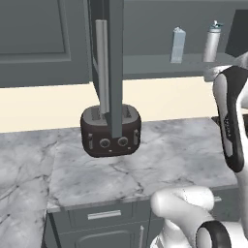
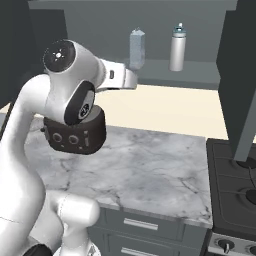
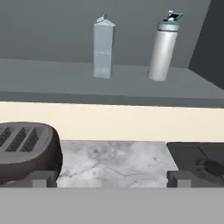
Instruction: Pick the milk, water bottle from the counter and place them in the open cabinet.
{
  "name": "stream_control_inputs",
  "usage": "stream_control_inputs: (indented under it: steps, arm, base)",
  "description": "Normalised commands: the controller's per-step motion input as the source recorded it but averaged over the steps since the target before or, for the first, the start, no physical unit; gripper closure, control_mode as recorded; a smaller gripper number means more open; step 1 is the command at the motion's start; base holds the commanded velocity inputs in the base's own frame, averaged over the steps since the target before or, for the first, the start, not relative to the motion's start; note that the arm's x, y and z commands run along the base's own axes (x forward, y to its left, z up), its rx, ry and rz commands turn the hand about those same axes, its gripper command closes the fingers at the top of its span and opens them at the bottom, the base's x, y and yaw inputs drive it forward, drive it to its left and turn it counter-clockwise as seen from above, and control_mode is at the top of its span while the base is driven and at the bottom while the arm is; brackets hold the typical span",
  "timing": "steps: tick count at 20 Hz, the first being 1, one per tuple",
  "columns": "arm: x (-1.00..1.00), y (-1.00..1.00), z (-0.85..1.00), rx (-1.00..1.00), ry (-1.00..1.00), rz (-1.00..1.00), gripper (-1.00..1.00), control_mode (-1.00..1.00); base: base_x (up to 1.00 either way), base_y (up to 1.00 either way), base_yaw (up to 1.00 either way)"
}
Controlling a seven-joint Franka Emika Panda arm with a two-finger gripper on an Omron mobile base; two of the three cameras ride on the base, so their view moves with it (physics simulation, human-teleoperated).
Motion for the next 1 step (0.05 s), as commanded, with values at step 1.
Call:
stream_control_inputs:
  steps: [1]
  arm:
    - [-1.0, 0.14, 0.02, 0.0, 0.0, 0.0, -1.0, -1.0]
  base:
    - [0.0, 0.0, 0.0]
